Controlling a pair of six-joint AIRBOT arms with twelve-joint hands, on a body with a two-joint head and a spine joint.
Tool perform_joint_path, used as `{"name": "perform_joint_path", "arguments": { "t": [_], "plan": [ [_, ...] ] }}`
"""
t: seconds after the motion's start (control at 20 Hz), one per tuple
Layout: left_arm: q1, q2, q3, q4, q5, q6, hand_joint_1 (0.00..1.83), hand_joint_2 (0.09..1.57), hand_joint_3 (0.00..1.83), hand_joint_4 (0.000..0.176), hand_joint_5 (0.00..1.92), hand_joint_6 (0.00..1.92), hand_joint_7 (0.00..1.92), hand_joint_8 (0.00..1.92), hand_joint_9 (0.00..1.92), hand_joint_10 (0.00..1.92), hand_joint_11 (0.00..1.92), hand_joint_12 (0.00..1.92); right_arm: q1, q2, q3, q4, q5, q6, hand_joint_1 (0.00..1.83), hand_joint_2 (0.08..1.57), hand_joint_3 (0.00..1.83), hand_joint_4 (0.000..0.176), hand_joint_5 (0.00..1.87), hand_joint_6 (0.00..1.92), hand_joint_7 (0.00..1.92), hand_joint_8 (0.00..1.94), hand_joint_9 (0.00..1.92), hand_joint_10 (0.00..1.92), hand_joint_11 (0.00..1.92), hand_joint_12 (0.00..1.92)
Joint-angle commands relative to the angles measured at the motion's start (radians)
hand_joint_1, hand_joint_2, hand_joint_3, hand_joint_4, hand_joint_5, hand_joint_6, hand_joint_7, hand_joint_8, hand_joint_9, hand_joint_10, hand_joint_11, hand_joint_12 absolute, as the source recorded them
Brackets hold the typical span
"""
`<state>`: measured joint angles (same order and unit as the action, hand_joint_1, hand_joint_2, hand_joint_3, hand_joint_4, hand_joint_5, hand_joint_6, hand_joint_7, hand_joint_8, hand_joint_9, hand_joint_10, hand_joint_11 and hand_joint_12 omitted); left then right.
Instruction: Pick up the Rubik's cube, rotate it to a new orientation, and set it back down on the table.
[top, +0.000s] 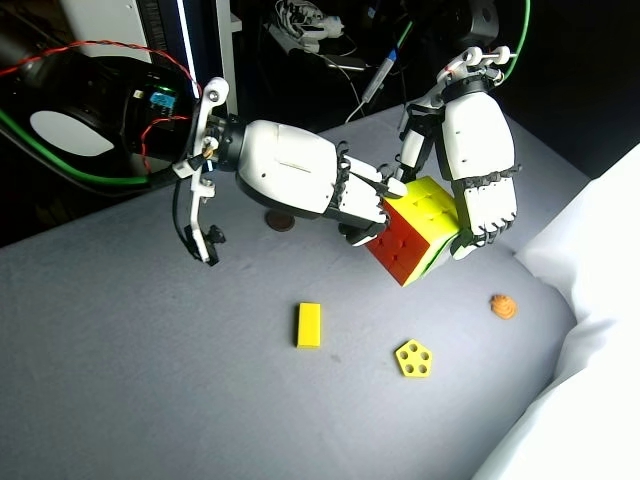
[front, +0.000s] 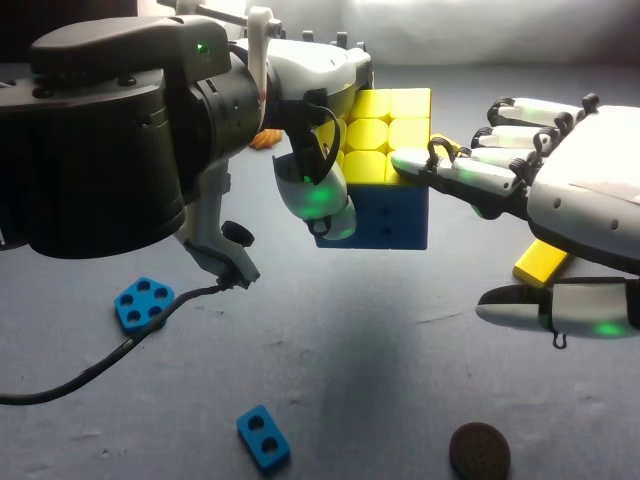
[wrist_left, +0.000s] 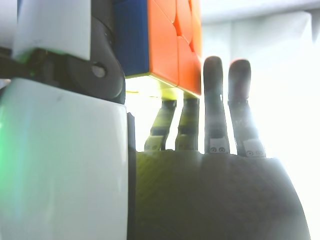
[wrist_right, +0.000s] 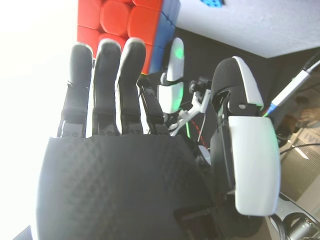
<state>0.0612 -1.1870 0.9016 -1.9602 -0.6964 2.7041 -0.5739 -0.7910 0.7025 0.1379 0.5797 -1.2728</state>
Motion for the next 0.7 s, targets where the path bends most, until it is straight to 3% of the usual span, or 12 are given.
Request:
{"name": "perform_joint_path", "arguments": {
  "t": [0.0, 0.15, 0.3, 0.4, 0.5, 0.55, 0.65],
  "plan": [
    [-0.021, 0.004, 0.002, 0.066, 0.028, -0.004, 1.16, 1.18, 0.00, 0.000, 0.01, 1.44, 0.00, 1.55, 0.04, 1.61, 0.00, 1.78, 0.010, 0.005, 0.003, -0.007, 0.097, -0.001, 0.51, 1.18, 0.00, 0.000, 0.01, 0.00, 0.26, 1.51, 0.19, 1.78, 0.00, 1.92],
    [-0.021, 0.004, 0.004, 0.066, 0.028, -0.004, 1.28, 1.17, 0.00, 0.000, 0.10, 1.33, 0.07, 1.49, 0.08, 1.59, 0.00, 1.83, 0.006, 0.005, 0.003, -0.006, 0.097, -0.002, 0.53, 1.17, 0.00, 0.000, 0.02, 0.01, 0.25, 1.53, 0.20, 1.76, 0.00, 1.87],
    [-0.022, 0.004, 0.006, 0.066, 0.028, -0.004, 1.16, 1.12, 0.00, 0.000, 0.05, 1.38, 0.05, 1.45, 0.06, 1.53, 0.00, 1.73, 0.001, 0.004, 0.006, -0.006, 0.095, -0.003, 0.55, 1.15, 0.00, 0.000, 0.04, 0.01, 0.25, 1.55, 0.24, 1.76, 0.00, 1.92],
    [-0.022, 0.003, 0.007, 0.066, 0.028, -0.004, 1.33, 1.10, 0.00, 0.000, 0.20, 1.15, 0.13, 1.43, 0.17, 1.51, 0.09, 1.74, -0.004, -0.006, 0.011, 0.015, 0.090, -0.031, 0.61, 1.13, 0.00, 0.000, 0.10, 0.03, 0.26, 1.64, 0.22, 1.81, 0.00, 1.82],
    [-0.022, 0.003, 0.007, 0.066, 0.028, -0.004, 1.27, 1.11, 0.00, 0.000, 0.12, 1.25, 0.09, 1.46, 0.13, 1.54, 0.03, 1.76, -0.012, -0.017, 0.019, 0.033, 0.084, -0.057, 0.54, 1.15, 0.00, 0.000, 0.10, 0.01, 0.27, 1.57, 0.23, 1.75, 0.00, 1.80],
    [-0.022, 0.003, 0.007, 0.066, 0.028, -0.004, 1.27, 1.11, 0.00, 0.000, 0.11, 1.27, 0.11, 1.42, 0.11, 1.52, 0.00, 1.75, -0.016, -0.021, 0.024, 0.033, 0.083, -0.057, 0.51, 1.16, 0.00, 0.000, 0.10, 0.01, 0.28, 1.55, 0.25, 1.81, 0.00, 1.90],
    [-0.022, 0.002, 0.007, 0.066, 0.028, -0.004, 1.36, 1.10, 0.00, 0.000, 0.14, 1.24, 0.16, 1.38, 0.13, 1.51, 0.00, 1.80, -0.019, -0.022, 0.025, 0.033, 0.081, -0.057, 0.56, 1.15, 0.00, 0.000, 0.09, 0.01, 0.29, 1.51, 0.24, 1.79, 0.00, 1.92]
  ]
}}
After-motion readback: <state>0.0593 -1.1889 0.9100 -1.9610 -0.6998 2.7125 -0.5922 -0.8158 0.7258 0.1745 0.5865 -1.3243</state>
